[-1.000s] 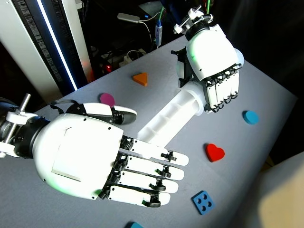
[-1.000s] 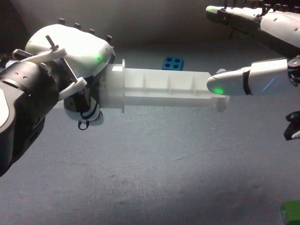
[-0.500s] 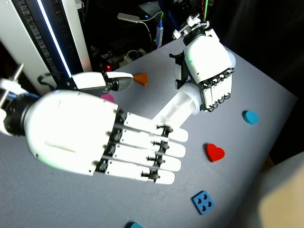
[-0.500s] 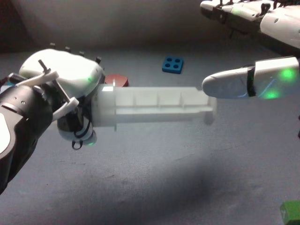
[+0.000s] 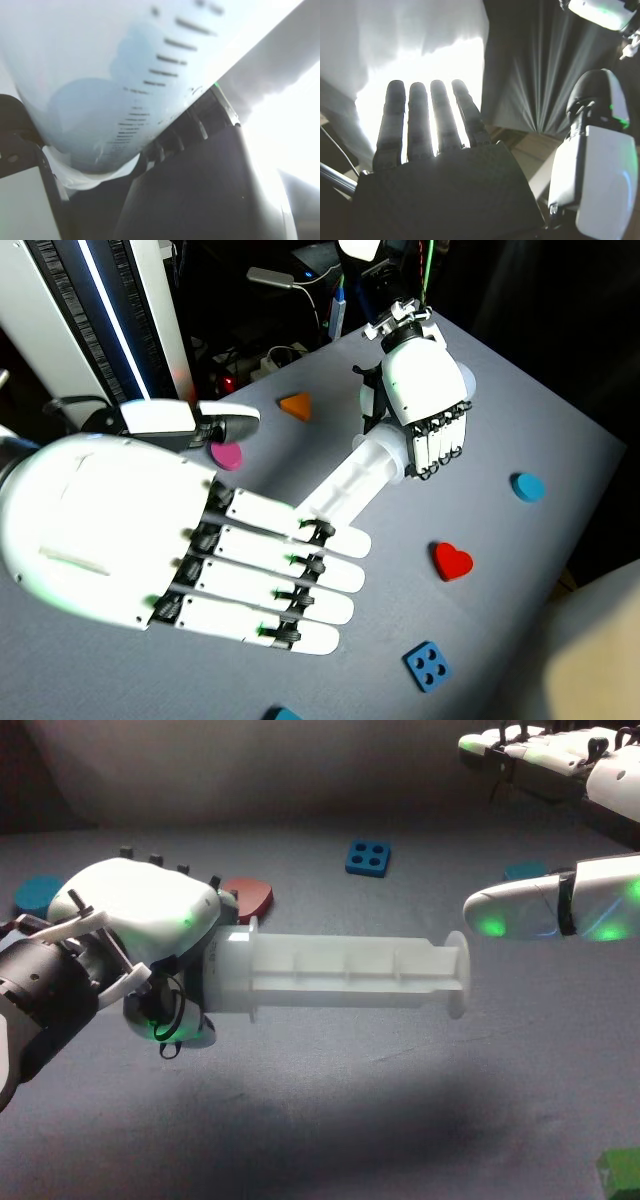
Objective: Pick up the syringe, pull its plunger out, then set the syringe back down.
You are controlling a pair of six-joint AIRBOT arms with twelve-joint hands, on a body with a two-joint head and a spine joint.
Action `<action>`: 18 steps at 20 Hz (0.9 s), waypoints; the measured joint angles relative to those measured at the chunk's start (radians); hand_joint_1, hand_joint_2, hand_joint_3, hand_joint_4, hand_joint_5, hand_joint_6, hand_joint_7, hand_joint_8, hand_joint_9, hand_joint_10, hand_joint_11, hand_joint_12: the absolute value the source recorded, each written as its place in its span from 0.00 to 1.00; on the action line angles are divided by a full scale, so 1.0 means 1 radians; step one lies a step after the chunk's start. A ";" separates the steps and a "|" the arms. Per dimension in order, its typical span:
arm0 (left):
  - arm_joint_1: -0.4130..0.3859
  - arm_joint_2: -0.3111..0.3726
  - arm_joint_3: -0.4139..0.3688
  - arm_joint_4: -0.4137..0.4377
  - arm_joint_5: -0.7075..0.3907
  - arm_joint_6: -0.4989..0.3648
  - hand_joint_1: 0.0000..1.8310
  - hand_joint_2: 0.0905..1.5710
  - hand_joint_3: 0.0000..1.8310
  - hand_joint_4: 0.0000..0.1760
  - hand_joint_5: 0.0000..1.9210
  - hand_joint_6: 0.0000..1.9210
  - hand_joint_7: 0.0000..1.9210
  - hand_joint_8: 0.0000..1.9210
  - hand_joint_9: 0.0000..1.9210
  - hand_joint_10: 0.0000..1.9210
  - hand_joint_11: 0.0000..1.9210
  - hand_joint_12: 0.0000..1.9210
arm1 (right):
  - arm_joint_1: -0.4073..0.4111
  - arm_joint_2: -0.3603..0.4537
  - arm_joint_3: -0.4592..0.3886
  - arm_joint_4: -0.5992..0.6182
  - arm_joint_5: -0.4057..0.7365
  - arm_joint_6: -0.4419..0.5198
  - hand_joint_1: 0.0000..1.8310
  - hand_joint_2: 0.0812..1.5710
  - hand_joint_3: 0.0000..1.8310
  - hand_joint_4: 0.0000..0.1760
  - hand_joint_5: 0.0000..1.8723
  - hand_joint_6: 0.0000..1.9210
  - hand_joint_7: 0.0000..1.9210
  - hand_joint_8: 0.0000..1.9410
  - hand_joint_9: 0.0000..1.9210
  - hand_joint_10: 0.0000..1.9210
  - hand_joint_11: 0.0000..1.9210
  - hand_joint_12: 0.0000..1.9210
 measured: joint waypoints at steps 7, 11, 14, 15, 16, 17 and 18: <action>0.074 -0.019 0.035 0.092 -0.011 -0.132 0.75 0.71 0.00 0.00 0.40 0.56 0.50 0.55 0.48 0.70 0.41 0.70 | 0.000 -0.003 0.000 -0.001 0.000 0.000 0.12 0.53 0.00 0.00 0.01 0.00 0.00 0.00 0.01 0.00 0.00 0.13; 0.103 -0.050 0.057 0.094 -0.003 -0.148 0.74 0.73 0.00 0.00 0.39 0.59 0.47 0.59 0.43 0.74 0.38 0.72 | 0.000 -0.003 0.000 0.000 -0.001 0.000 0.13 0.53 0.00 0.00 0.01 0.00 0.00 0.00 0.01 0.00 0.00 0.13; 0.124 -0.079 0.100 0.139 -0.004 -0.209 0.75 0.72 0.00 0.00 0.39 0.56 0.49 0.56 0.47 0.71 0.40 0.71 | 0.000 -0.003 0.000 -0.002 -0.006 0.000 0.13 0.52 0.00 0.00 0.01 0.00 0.00 0.00 0.01 0.00 0.00 0.15; 0.130 -0.084 0.110 0.148 -0.004 -0.235 0.75 0.72 0.00 0.00 0.39 0.59 0.48 0.58 0.44 0.73 0.39 0.71 | 0.000 -0.003 0.000 -0.001 -0.007 0.000 0.13 0.52 0.00 0.00 0.01 0.00 0.00 0.00 0.01 0.00 0.00 0.15; 0.134 -0.088 0.116 0.149 -0.004 -0.242 0.74 0.73 0.00 0.00 0.40 0.60 0.47 0.58 0.43 0.73 0.38 0.71 | 0.000 -0.003 0.000 -0.001 -0.008 0.000 0.13 0.52 0.00 0.00 0.01 0.00 0.00 0.00 0.01 0.00 0.00 0.16; 0.135 -0.094 0.122 0.150 -0.004 -0.244 0.74 0.73 0.00 0.00 0.39 0.60 0.47 0.58 0.43 0.74 0.38 0.72 | 0.000 -0.003 0.000 -0.001 -0.008 0.000 0.13 0.52 0.00 0.00 0.01 0.00 0.00 0.00 0.01 0.00 0.00 0.16; 0.140 -0.096 0.126 0.158 -0.003 -0.245 0.74 0.73 0.00 0.00 0.38 0.60 0.47 0.59 0.43 0.74 0.38 0.72 | 0.000 -0.003 0.000 -0.001 -0.008 0.000 0.13 0.52 0.00 0.00 0.01 0.00 0.00 0.00 0.01 0.00 0.00 0.16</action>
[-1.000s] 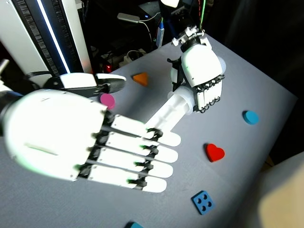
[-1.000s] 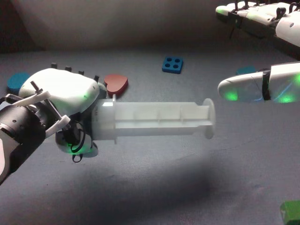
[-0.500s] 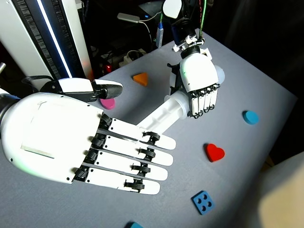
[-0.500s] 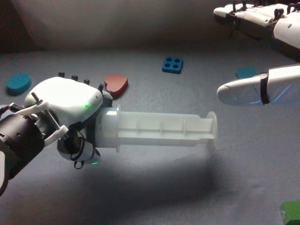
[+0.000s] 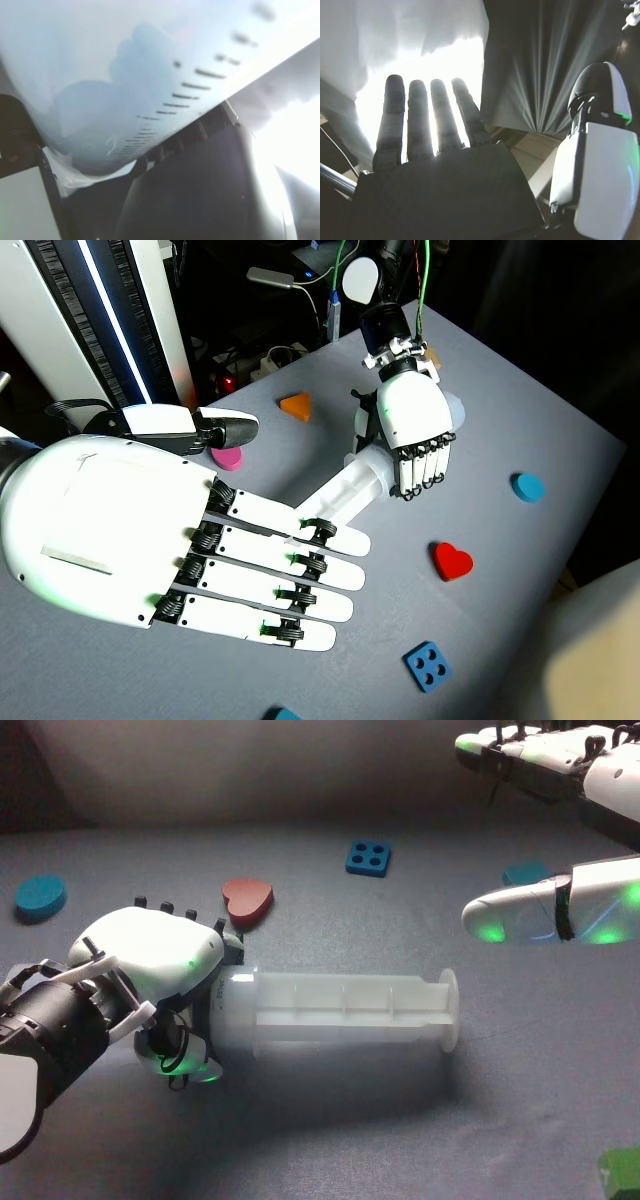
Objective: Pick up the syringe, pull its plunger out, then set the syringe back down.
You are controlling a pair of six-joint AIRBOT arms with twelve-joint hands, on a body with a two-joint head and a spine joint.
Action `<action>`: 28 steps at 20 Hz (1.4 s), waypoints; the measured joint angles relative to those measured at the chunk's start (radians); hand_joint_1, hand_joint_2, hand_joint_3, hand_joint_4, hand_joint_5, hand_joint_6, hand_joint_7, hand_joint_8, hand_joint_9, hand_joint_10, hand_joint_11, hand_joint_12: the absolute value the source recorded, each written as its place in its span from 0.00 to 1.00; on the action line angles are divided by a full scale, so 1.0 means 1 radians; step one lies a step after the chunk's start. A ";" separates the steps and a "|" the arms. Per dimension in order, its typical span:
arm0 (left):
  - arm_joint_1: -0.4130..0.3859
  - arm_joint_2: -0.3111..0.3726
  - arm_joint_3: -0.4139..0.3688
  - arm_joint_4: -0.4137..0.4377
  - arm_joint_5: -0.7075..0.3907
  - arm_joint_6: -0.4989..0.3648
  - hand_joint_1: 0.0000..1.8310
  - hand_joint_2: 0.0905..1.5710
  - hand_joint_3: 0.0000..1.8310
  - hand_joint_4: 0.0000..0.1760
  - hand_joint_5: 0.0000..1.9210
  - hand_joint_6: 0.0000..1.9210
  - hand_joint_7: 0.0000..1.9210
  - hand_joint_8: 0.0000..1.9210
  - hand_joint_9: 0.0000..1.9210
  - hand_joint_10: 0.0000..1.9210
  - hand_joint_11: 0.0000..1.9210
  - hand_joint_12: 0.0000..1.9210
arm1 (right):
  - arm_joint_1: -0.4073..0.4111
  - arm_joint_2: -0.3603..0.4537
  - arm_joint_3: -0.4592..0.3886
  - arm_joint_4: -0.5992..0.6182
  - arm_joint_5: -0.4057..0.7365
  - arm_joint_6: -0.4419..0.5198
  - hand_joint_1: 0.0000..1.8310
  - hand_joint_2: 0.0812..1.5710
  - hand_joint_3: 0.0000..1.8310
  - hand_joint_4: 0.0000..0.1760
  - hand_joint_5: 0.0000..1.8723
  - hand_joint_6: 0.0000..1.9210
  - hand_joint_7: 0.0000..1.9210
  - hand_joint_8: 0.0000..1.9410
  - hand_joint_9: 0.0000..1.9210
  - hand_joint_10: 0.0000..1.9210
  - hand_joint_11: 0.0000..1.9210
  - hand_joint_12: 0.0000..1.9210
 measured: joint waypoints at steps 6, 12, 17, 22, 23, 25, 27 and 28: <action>0.025 -0.012 0.010 0.012 0.000 -0.006 0.75 0.72 0.00 0.00 0.41 0.58 0.47 0.58 0.43 0.73 0.40 0.73 | 0.000 0.000 0.000 -0.019 0.006 -0.007 0.13 0.53 0.00 0.00 0.01 0.00 0.00 0.00 0.00 0.00 0.00 0.14; 0.031 -0.025 0.014 0.015 0.005 -0.010 0.75 0.72 0.00 0.00 0.38 0.59 0.49 0.57 0.46 0.72 0.39 0.72 | -0.008 0.000 0.000 -0.027 0.008 -0.015 0.14 0.53 0.00 0.00 0.01 0.00 0.00 0.00 0.01 0.00 0.00 0.15; 0.032 -0.027 0.014 0.016 0.008 -0.010 0.74 0.74 0.00 0.00 0.34 0.65 0.46 0.60 0.45 0.73 0.35 0.72 | -0.012 0.000 0.000 -0.027 0.016 -0.022 0.13 0.53 0.00 0.00 0.02 0.00 0.00 0.00 0.01 0.00 0.00 0.15; 0.035 -0.027 0.008 0.022 0.008 -0.007 0.42 0.73 0.00 0.00 0.36 0.08 0.38 0.07 0.36 0.14 0.23 0.53 | -0.016 0.000 0.000 -0.027 0.014 -0.023 0.14 0.53 0.00 0.00 0.02 0.00 0.00 0.00 0.00 0.00 0.00 0.13; 0.035 -0.027 0.008 0.021 0.011 -0.005 0.38 0.73 0.00 0.00 0.35 0.03 0.37 0.02 0.36 0.09 0.20 0.52 | -0.016 0.000 0.000 -0.027 0.015 -0.023 0.13 0.53 0.00 0.00 0.02 0.00 0.00 0.00 0.01 0.00 0.00 0.13; 0.035 -0.027 0.008 0.024 0.024 -0.005 0.35 0.72 0.00 0.00 0.33 0.01 0.34 0.00 0.34 0.05 0.16 0.52 | -0.016 0.000 0.000 -0.027 0.014 -0.023 0.13 0.53 0.00 0.00 0.02 0.00 0.00 0.00 0.01 0.00 0.00 0.13; 0.038 -0.027 0.003 0.021 0.020 -0.006 0.31 0.68 0.00 0.00 0.26 0.00 0.24 0.00 0.25 0.00 0.07 0.52 | -0.016 -0.002 0.000 -0.027 0.013 -0.023 0.13 0.54 0.00 0.00 0.02 0.00 0.00 0.00 0.01 0.00 0.00 0.13; 0.040 -0.027 0.001 0.020 0.015 -0.006 0.30 0.65 0.00 0.00 0.22 0.00 0.20 0.00 0.19 0.00 0.02 0.52 | -0.016 -0.002 0.000 -0.027 0.013 -0.023 0.13 0.54 0.00 0.00 0.02 0.00 0.00 0.00 0.01 0.00 0.00 0.13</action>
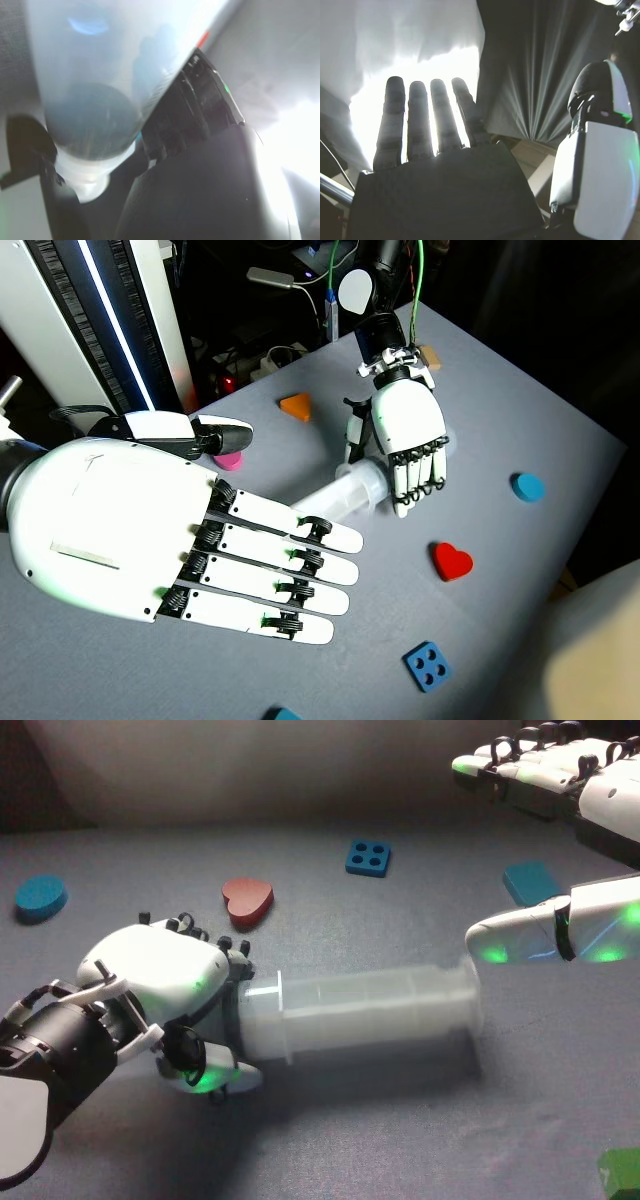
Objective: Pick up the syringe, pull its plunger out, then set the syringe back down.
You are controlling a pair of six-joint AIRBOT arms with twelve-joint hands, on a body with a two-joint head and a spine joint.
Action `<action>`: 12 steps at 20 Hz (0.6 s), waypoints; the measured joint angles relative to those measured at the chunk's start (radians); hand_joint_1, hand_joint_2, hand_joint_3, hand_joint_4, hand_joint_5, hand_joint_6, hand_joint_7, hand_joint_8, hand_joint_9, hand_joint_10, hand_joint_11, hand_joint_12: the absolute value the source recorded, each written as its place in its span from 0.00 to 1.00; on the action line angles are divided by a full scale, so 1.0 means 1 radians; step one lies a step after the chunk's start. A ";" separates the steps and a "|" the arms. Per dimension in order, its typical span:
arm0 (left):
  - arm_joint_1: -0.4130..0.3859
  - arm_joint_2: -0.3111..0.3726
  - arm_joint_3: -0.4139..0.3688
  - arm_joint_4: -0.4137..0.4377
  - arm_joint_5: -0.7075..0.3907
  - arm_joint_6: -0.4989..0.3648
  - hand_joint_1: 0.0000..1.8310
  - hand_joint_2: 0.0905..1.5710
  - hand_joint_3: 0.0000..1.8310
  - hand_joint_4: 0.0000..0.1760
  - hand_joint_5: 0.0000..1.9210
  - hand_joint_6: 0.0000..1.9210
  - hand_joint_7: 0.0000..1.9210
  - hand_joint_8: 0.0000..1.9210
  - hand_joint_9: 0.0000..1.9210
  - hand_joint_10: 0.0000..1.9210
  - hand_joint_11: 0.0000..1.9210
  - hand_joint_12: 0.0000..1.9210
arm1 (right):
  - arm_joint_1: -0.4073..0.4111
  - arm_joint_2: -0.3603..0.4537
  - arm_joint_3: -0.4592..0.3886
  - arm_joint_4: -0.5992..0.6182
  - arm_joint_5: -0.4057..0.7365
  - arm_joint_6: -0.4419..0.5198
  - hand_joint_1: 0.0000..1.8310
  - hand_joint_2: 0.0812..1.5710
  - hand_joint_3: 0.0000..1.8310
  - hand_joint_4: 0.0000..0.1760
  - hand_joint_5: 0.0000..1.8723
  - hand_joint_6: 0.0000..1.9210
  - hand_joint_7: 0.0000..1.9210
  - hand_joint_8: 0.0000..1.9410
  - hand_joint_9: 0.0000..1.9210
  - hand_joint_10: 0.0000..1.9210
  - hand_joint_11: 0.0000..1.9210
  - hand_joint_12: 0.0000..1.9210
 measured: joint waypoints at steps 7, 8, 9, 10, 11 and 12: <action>0.004 -0.001 -0.013 0.003 -0.005 0.000 0.23 0.57 0.00 0.00 0.05 0.00 0.01 0.00 0.01 0.00 0.00 0.17 | 0.000 0.000 0.000 0.000 -0.002 0.000 0.13 0.54 0.00 0.00 0.01 0.00 0.00 0.00 0.01 0.00 0.00 0.11; 0.006 -0.001 -0.020 0.000 -0.006 0.000 0.22 0.56 0.00 0.00 0.04 0.00 0.00 0.00 0.00 0.00 0.00 0.15 | 0.000 0.000 0.000 0.000 -0.004 0.000 0.13 0.54 0.00 0.00 0.01 0.00 0.00 0.00 0.00 0.00 0.00 0.07; 0.006 -0.001 -0.022 -0.001 -0.008 0.000 0.22 0.56 0.00 0.00 0.04 0.00 0.00 0.00 0.00 0.00 0.00 0.15 | 0.000 0.000 0.000 0.000 -0.004 0.000 0.13 0.54 0.00 0.00 0.01 0.00 0.00 0.00 0.00 0.00 0.00 0.07; 0.006 -0.001 -0.023 0.002 -0.009 0.000 0.22 0.56 0.00 0.00 0.04 0.00 0.00 0.00 0.00 0.00 0.00 0.15 | 0.000 0.000 0.000 0.000 -0.005 0.000 0.13 0.54 0.00 0.00 0.01 0.00 0.00 0.00 0.00 0.00 0.00 0.08; 0.006 -0.001 -0.023 0.003 -0.008 0.000 0.22 0.56 0.00 0.00 0.04 0.00 0.00 0.00 0.00 0.00 0.00 0.15 | 0.000 0.000 0.000 0.000 -0.006 0.000 0.14 0.54 0.00 0.00 0.01 0.00 0.00 0.00 0.01 0.00 0.00 0.09; 0.006 0.002 -0.027 0.001 -0.007 0.000 0.22 0.56 0.00 0.00 0.03 0.00 0.00 0.00 0.00 0.00 0.00 0.14 | 0.000 0.000 0.000 0.000 -0.006 0.000 0.14 0.54 0.00 0.00 0.01 0.00 0.00 0.00 0.01 0.00 0.00 0.09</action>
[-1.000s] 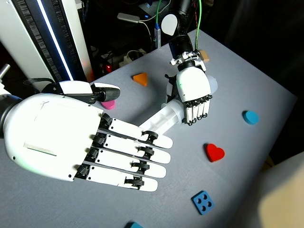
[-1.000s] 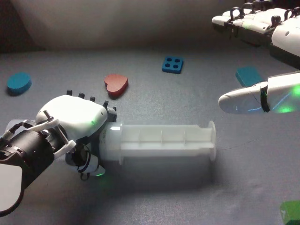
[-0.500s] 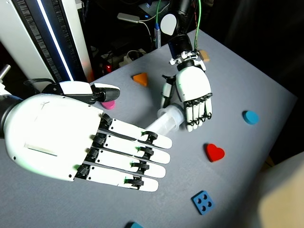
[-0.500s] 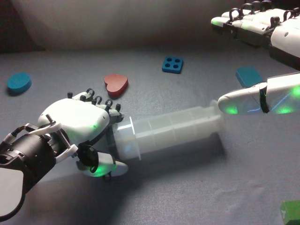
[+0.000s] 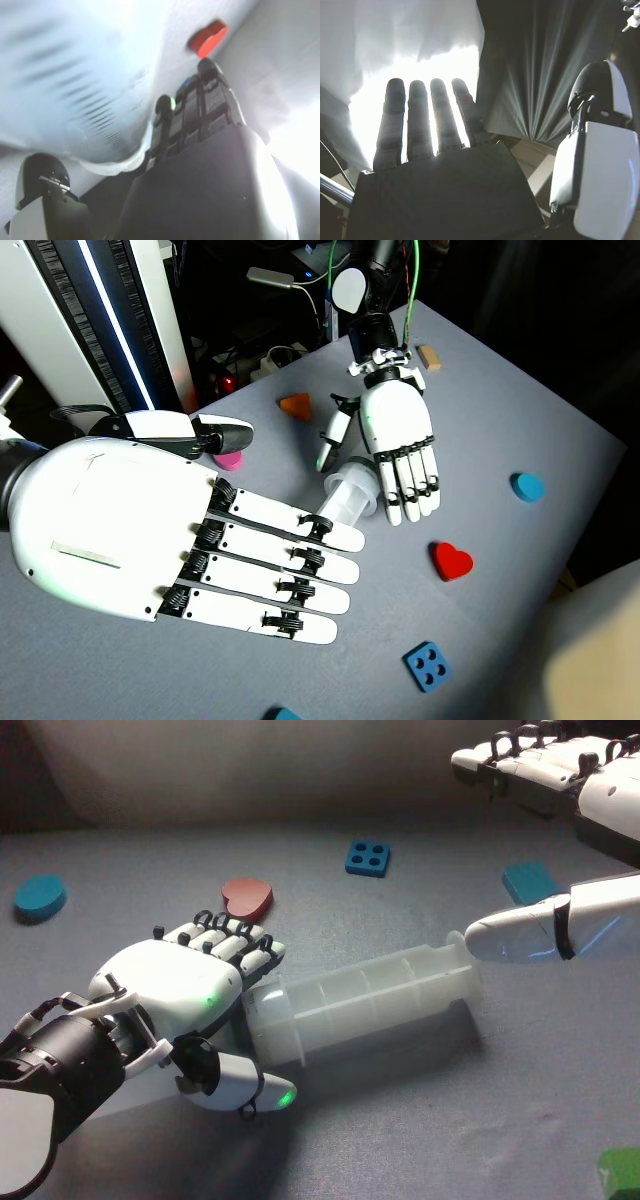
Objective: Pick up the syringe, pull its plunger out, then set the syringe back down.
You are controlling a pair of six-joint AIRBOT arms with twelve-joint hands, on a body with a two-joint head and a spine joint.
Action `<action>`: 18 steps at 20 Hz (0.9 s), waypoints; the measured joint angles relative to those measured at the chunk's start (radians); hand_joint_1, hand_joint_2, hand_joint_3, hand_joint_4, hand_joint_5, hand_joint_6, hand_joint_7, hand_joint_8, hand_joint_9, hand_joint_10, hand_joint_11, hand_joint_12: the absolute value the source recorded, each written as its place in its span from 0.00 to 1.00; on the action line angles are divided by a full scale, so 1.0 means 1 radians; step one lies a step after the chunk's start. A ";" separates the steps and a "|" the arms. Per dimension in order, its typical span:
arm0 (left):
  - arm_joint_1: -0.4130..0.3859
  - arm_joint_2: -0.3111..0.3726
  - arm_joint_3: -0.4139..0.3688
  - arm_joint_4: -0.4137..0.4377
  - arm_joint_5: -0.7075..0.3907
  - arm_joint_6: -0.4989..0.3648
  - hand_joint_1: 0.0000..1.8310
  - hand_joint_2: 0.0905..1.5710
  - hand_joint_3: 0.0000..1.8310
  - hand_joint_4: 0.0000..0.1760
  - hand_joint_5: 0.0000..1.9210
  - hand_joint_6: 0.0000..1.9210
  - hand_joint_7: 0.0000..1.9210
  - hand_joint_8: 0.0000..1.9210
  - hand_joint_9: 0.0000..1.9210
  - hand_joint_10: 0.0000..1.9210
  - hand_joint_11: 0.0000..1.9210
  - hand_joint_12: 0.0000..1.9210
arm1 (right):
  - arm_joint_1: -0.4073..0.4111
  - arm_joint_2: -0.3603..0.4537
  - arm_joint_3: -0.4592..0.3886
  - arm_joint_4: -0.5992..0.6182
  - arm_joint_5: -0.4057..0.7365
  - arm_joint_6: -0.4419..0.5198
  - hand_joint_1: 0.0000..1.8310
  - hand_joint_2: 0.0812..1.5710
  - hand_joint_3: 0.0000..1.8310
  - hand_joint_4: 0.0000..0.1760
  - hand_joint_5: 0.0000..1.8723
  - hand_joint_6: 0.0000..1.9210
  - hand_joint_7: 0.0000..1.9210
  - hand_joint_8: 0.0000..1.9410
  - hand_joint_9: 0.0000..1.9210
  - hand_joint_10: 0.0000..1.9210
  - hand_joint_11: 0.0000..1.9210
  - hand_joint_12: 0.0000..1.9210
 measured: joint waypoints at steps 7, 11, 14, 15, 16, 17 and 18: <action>-0.012 0.031 -0.025 -0.004 -0.002 0.000 0.20 0.56 0.00 0.00 0.04 0.00 0.01 0.00 0.01 0.00 0.00 0.16 | 0.000 0.000 0.000 0.000 0.000 -0.005 0.15 0.53 0.00 0.00 0.02 0.00 0.00 0.00 0.02 0.00 0.00 0.17; -0.051 0.047 -0.043 -0.001 -0.008 0.000 0.19 0.56 0.00 0.00 0.05 0.00 0.02 0.00 0.02 0.00 0.00 0.18 | 0.000 0.000 0.000 0.000 0.004 -0.010 0.14 0.53 0.00 0.00 0.01 0.00 0.00 0.00 0.02 0.00 0.00 0.15; -0.081 0.055 -0.050 -0.003 -0.016 0.000 0.17 0.57 0.00 0.00 0.05 0.00 0.02 0.00 0.02 0.00 0.00 0.18 | 0.000 0.000 -0.002 0.000 0.005 -0.010 0.16 0.52 0.00 0.00 0.01 0.00 0.00 0.00 0.02 0.00 0.00 0.15; -0.093 0.063 -0.055 -0.005 -0.017 0.000 0.17 0.57 0.00 0.00 0.05 0.00 0.02 0.00 0.02 0.00 0.00 0.18 | 0.000 0.000 -0.003 0.008 0.008 -0.011 0.16 0.52 0.00 0.00 0.01 0.00 0.00 0.00 0.02 0.00 0.00 0.15; -0.109 0.071 -0.056 -0.009 -0.015 0.000 0.18 0.57 0.00 0.00 0.06 0.00 0.03 0.00 0.02 0.00 0.00 0.17 | 0.000 0.000 -0.007 0.029 0.019 -0.016 0.16 0.52 0.00 0.00 0.01 0.00 0.00 0.00 0.02 0.00 0.00 0.15; -0.119 0.079 -0.058 -0.020 -0.015 0.002 0.20 0.56 0.00 0.00 0.06 0.01 0.03 0.01 0.03 0.00 0.00 0.17 | 0.000 0.000 -0.010 0.038 0.029 -0.016 0.15 0.52 0.00 0.00 0.02 0.00 0.00 0.00 0.02 0.00 0.00 0.15; -0.131 0.085 -0.062 -0.053 -0.011 0.017 0.21 0.56 0.00 0.00 0.08 0.01 0.04 0.01 0.04 0.00 0.00 0.20 | 0.000 0.000 -0.013 0.038 0.039 -0.016 0.14 0.53 0.00 0.00 0.02 0.00 0.01 0.00 0.03 0.00 0.00 0.16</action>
